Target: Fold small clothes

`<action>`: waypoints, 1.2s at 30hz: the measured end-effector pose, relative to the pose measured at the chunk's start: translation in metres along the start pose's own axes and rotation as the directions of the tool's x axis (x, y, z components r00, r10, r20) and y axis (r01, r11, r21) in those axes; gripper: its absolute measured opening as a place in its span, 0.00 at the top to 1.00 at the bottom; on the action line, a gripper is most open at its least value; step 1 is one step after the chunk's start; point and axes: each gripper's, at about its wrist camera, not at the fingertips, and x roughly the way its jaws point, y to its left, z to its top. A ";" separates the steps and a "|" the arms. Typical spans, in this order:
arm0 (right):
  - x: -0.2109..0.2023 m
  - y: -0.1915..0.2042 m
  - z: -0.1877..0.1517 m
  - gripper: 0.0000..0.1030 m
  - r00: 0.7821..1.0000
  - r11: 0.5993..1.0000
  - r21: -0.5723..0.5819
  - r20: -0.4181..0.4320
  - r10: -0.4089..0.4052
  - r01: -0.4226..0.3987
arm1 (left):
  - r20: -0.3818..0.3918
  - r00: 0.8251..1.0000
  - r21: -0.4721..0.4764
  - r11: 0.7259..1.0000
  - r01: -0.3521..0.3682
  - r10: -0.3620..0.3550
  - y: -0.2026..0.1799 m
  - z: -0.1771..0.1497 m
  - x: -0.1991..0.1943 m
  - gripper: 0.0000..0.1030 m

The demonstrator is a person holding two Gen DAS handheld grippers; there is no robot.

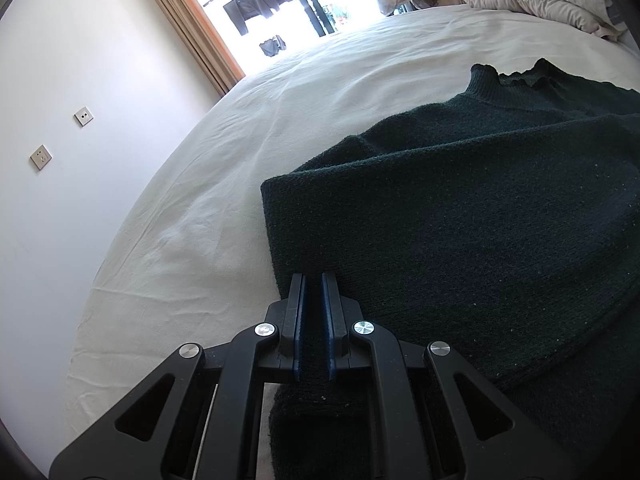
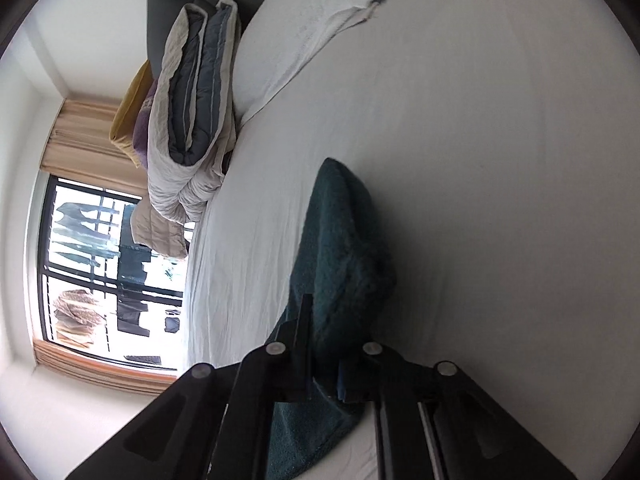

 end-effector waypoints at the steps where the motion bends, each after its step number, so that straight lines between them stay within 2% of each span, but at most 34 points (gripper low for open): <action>1: 0.001 0.019 -0.008 0.91 1.000 0.998 -0.065 -0.004 -0.010 0.010 | -0.001 1.000 0.000 1.000 0.000 0.000 0.000 0.000 0.000 0.92; 3: 0.005 0.067 -0.034 0.91 0.999 0.971 -0.239 -0.020 -0.033 0.028 | -0.003 1.000 -0.003 1.000 0.004 -0.004 0.001 0.000 0.000 0.92; 4: 0.008 0.097 -0.054 0.91 0.999 0.939 -0.343 -0.034 -0.038 0.024 | -0.004 1.000 -0.005 1.000 0.008 -0.008 0.001 0.001 0.000 0.92; 5: 0.010 0.123 -0.078 0.91 0.998 0.896 -0.444 -0.046 -0.039 0.015 | -0.005 1.000 -0.010 1.000 0.015 -0.015 0.003 0.002 -0.001 0.92; 6: 0.011 0.152 -0.108 0.91 0.998 0.834 -0.551 -0.057 -0.038 0.001 | -0.007 1.000 -0.017 1.000 0.025 -0.025 0.005 0.003 -0.002 0.92; 7: 0.013 0.175 -0.139 0.91 0.997 0.768 -0.640 -0.073 -0.034 -0.021 | -0.012 0.999 -0.033 0.999 0.043 -0.043 0.009 0.004 -0.003 0.92; 9: 0.018 0.218 -0.217 0.91 0.994 0.584 -0.809 -0.107 -0.031 -0.069 | -0.023 0.992 -0.116 0.986 0.119 -0.122 0.024 0.010 -0.008 0.92; 10: 0.023 0.231 -0.254 0.91 0.993 0.484 -0.872 -0.108 -0.044 -0.073 | -0.025 0.981 -0.180 0.966 0.183 -0.191 0.033 0.013 -0.012 0.92; 11: 0.031 0.241 -0.292 0.91 0.992 0.375 -0.924 -0.106 -0.067 -0.073 | -0.022 0.964 -0.242 0.937 0.252 -0.265 0.041 0.017 -0.017 0.85; 12: 0.039 0.245 -0.323 0.91 0.991 0.298 -0.951 -0.107 -0.081 -0.078 | -0.012 0.947 -0.289 0.908 0.303 -0.320 0.046 0.022 -0.023 0.68; 13: 0.046 0.248 -0.349 0.91 0.989 0.246 -0.965 -0.118 -0.089 -0.093 | 0.005 0.929 -0.320 0.880 0.352 -0.370 0.048 0.028 -0.030 0.53; 14: 0.048 0.248 -0.372 0.91 0.988 0.200 -0.974 -0.123 -0.090 -0.103 | 0.035 0.901 -0.347 0.840 0.417 -0.433 0.049 0.035 -0.038 0.23; 15: 0.048 0.248 -0.391 0.91 0.990 0.148 -0.984 -0.114 -0.080 -0.102 | 0.072 0.859 -0.373 0.785 0.495 -0.507 0.048 0.041 -0.044 0.13; 17: 0.046 0.246 -0.417 0.91 0.994 0.059 -0.995 -0.086 -0.068 -0.082 | 0.111 0.760 -0.419 0.663 0.620 -0.641 0.039 0.055 -0.049 0.12; 20: 0.044 0.241 -0.437 0.91 0.996 -0.020 -0.998 -0.062 -0.065 -0.064 | 0.081 0.600 -0.508 0.485 0.712 -0.796 0.014 0.071 -0.034 0.13; 22: 0.040 0.236 -0.445 0.91 0.998 -0.075 -0.997 -0.030 -0.051 -0.034 | 0.060 0.502 -0.549 0.392 0.738 -0.863 -0.007 0.080 -0.024 0.13; 23: 0.040 0.235 -0.447 0.91 0.999 -0.099 -0.995 -0.020 -0.046 -0.024 | 0.044 0.471 -0.560 0.368 0.742 -0.881 -0.017 0.083 -0.020 0.13; 27: 0.036 0.232 -0.463 0.91 1.000 -0.207 -0.978 0.020 -0.021 0.015 | -0.008 0.407 -0.551 0.344 0.760 -0.913 -0.057 0.100 -0.020 0.13; 28: 0.036 0.232 -0.467 0.91 1.000 -0.228 -0.973 0.026 -0.015 0.022 | -0.019 0.397 -0.541 0.343 0.768 -0.918 -0.063 0.102 -0.021 0.13; 29: 0.036 0.232 -0.471 0.91 0.999 -0.246 -0.969 0.032 -0.008 0.029 | -0.030 0.396 -0.528 0.351 0.773 -0.918 -0.069 0.106 -0.021 0.13; 31: 0.034 0.232 -0.477 0.91 0.999 -0.267 -0.963 0.035 0.001 0.034 | -0.054 0.411 -0.509 0.379 0.773 -0.910 -0.080 0.113 -0.019 0.15; 32: 0.034 0.232 -0.478 0.91 1.000 -0.271 -0.962 0.031 0.003 0.031 | -0.056 0.406 -0.512 0.375 0.773 -0.912 -0.084 0.114 -0.016 0.28; 33: 0.034 0.232 -0.480 0.91 1.000 -0.272 -0.962 0.028 0.005 0.028 | -0.070 0.396 -0.520 0.373 0.769 -0.915 -0.089 0.114 -0.013 0.47; 34: 0.034 0.232 -0.481 0.91 1.000 -0.275 -0.961 0.026 0.006 0.027 | -0.093 0.392 -0.525 0.379 0.762 -0.915 -0.094 0.115 -0.009 0.56; 35: 0.033 0.232 -0.482 0.91 1.000 -0.277 -0.961 0.021 0.005 0.022 | -0.111 0.393 -0.521 0.390 0.759 -0.913 -0.099 0.116 -0.007 0.71; 36: 0.033 0.231 -0.483 0.91 1.000 -0.278 -0.961 0.017 0.001 0.017 | -0.123 0.399 -0.512 0.402 0.759 -0.909 -0.103 0.115 -0.006 0.74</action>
